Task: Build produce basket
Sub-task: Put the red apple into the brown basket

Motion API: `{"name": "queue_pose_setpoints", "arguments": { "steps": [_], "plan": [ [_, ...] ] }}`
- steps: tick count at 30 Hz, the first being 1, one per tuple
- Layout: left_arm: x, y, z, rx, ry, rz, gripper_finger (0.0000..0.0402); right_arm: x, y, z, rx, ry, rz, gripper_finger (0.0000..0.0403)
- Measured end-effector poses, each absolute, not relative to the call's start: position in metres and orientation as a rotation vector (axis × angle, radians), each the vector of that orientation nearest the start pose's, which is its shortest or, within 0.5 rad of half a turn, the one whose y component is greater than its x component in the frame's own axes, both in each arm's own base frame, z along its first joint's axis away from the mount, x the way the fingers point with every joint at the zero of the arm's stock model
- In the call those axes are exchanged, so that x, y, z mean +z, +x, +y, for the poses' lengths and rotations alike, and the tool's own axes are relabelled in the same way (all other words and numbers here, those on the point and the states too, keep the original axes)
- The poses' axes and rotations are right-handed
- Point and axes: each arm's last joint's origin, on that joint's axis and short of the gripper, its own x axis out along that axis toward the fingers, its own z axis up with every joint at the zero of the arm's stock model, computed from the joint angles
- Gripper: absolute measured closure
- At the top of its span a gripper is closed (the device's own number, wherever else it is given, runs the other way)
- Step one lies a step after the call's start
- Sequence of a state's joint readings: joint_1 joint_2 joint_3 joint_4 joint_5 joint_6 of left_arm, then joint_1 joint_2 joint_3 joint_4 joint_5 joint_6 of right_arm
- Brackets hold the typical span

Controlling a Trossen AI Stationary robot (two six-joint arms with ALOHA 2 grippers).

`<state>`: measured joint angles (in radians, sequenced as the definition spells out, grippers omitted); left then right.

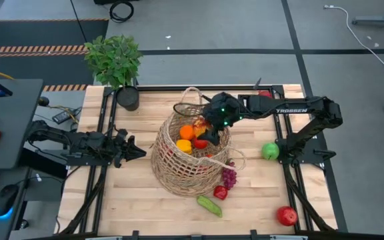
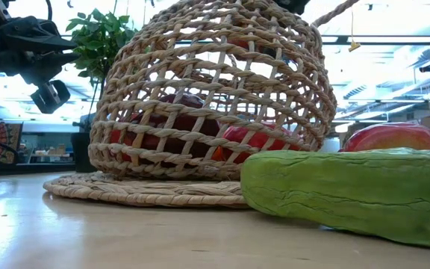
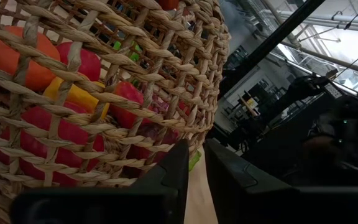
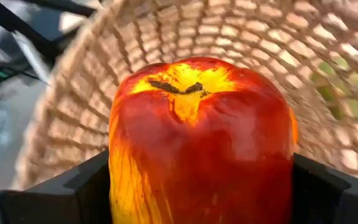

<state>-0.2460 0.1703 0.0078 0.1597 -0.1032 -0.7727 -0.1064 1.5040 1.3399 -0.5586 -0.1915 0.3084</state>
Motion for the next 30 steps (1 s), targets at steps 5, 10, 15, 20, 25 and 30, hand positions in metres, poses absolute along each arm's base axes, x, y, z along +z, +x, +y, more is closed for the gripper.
{"name": "queue_pose_setpoints", "arguments": {
  "steps": [5, 10, 15, 20, 25, 30],
  "plan": [
    [0.168, 0.105, -0.023, -0.135, -0.771, 0.058, 0.0342, 0.32, 0.329, -0.02, -0.075, 0.396, 0.732, 0.0057],
    [0.168, 0.105, -0.023, -0.136, -0.772, 0.056, 0.0339, 0.313, 0.346, -0.005, -0.102, 0.377, 0.788, 0.0057],
    [0.168, 0.105, -0.023, -0.136, -0.771, 0.056, 0.0344, 0.307, 0.371, 0.002, -0.12, 0.358, 0.885, 0.0057],
    [0.167, 0.105, -0.023, -0.135, -0.771, 0.059, 0.0341, 0.304, 0.389, -0.003, -0.164, 0.355, 0.969, 0.0057],
    [0.168, 0.105, -0.023, -0.135, -0.772, 0.058, 0.0339, 0.298, 0.401, -0.01, -0.194, 0.367, 1.025, 0.0057],
    [0.168, 0.105, -0.023, -0.135, -0.771, 0.058, 0.0344, 0.29, 0.404, -0.017, -0.228, 0.395, 1.059, 0.0057]
  ]
}}
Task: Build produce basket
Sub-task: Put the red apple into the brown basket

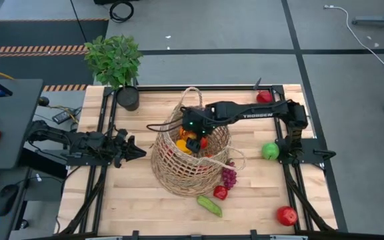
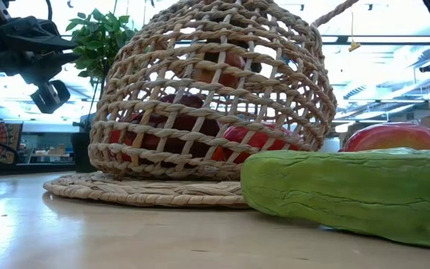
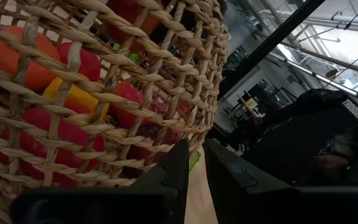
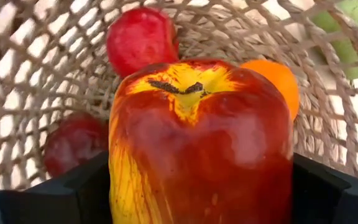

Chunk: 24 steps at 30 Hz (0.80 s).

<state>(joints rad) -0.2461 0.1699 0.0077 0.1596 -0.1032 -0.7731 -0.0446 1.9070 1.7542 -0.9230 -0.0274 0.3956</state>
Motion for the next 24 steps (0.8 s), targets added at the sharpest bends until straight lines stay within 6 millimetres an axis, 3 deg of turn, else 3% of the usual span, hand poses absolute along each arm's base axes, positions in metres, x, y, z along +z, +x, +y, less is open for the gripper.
{"name": "queue_pose_setpoints", "arguments": {
  "steps": [7, 13, 19, 24],
  "plan": [
    [0.168, 0.105, -0.023, -0.135, -0.771, 0.057, 0.0339, 0.279, 0.408, -0.027, -0.236, 0.342, 1.084, 0.0057],
    [0.168, 0.105, -0.023, -0.135, -0.772, 0.058, 0.0343, 0.256, 0.401, -0.028, -0.256, 0.224, 1.158, 0.0057],
    [0.167, 0.105, -0.023, -0.135, -0.771, 0.058, 0.034, 0.238, 0.396, -0.015, -0.266, -0.02, 1.19, 0.0056],
    [0.167, 0.105, -0.023, -0.135, -0.771, 0.058, 0.034, 0.236, 0.399, -0.005, -0.267, -0.159, 1.172, 0.0056]
  ]
}}
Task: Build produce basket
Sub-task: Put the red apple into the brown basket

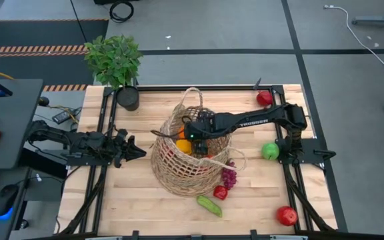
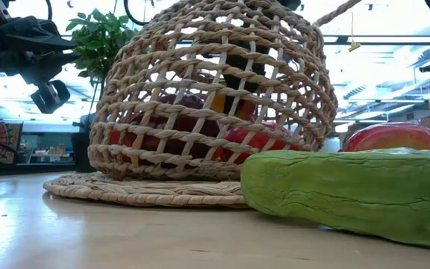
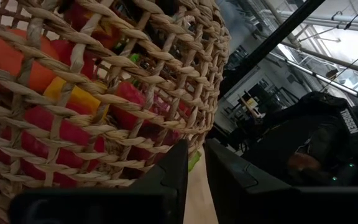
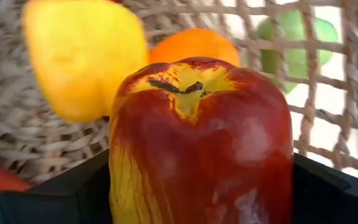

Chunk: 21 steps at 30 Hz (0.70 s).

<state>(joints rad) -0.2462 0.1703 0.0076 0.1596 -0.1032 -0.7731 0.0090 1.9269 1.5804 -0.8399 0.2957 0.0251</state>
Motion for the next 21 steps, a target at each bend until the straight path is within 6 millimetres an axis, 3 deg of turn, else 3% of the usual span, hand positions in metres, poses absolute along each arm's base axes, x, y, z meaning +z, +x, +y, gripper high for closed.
{"name": "queue_pose_setpoints", "arguments": {
  "steps": [8, 15, 21],
  "plan": [
    [0.168, 0.105, -0.023, -0.135, -0.772, 0.058, 0.0345, 0.24, 0.394, 0.011, -0.199, -0.221, 1.198, 0.0055],
    [0.168, 0.105, -0.023, -0.135, -0.771, 0.058, 0.034, 0.254, 0.385, 0.021, -0.145, -0.162, 1.188, 0.0053],
    [0.168, 0.105, -0.023, -0.135, -0.771, 0.058, 0.0346, 0.257, 0.388, 0.019, -0.072, -0.101, 1.148, 0.0021]
  ]
}}
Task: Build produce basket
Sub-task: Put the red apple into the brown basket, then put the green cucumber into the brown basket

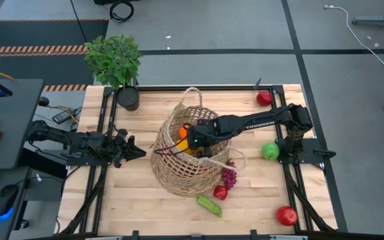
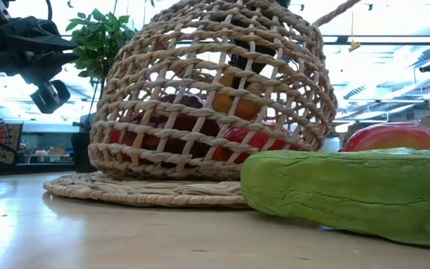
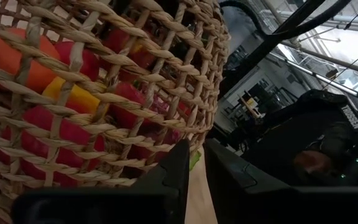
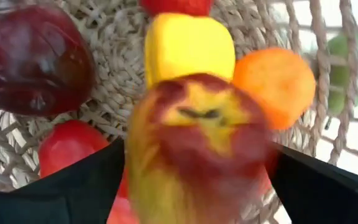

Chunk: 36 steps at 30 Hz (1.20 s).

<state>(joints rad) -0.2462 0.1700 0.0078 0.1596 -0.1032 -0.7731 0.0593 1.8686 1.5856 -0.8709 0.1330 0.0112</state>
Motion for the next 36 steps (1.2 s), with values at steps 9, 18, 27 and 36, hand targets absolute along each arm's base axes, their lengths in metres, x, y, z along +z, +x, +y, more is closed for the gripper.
{"name": "queue_pose_setpoints", "arguments": {
  "steps": [9, 18, 27, 36],
  "plan": [
    [0.167, 0.105, -0.023, -0.135, -0.771, 0.058, 0.0339, 0.288, 0.376, 0.012, -0.286, 0.11, 1.245, 0.0006],
    [0.167, 0.105, -0.023, -0.135, -0.771, 0.058, 0.0344, 0.337, 0.37, 0.008, -0.468, 0.17, 1.154, 0.0004],
    [0.168, 0.105, -0.023, -0.135, -0.771, 0.057, 0.034, 0.397, 0.353, 0.006, -0.417, 0.07, 1.079, 0.001],
    [0.167, 0.105, -0.023, -0.135, -0.772, 0.058, 0.034, 0.474, 0.284, 0.019, -0.451, -0.019, 0.842, 0.0032]
  ]
}}
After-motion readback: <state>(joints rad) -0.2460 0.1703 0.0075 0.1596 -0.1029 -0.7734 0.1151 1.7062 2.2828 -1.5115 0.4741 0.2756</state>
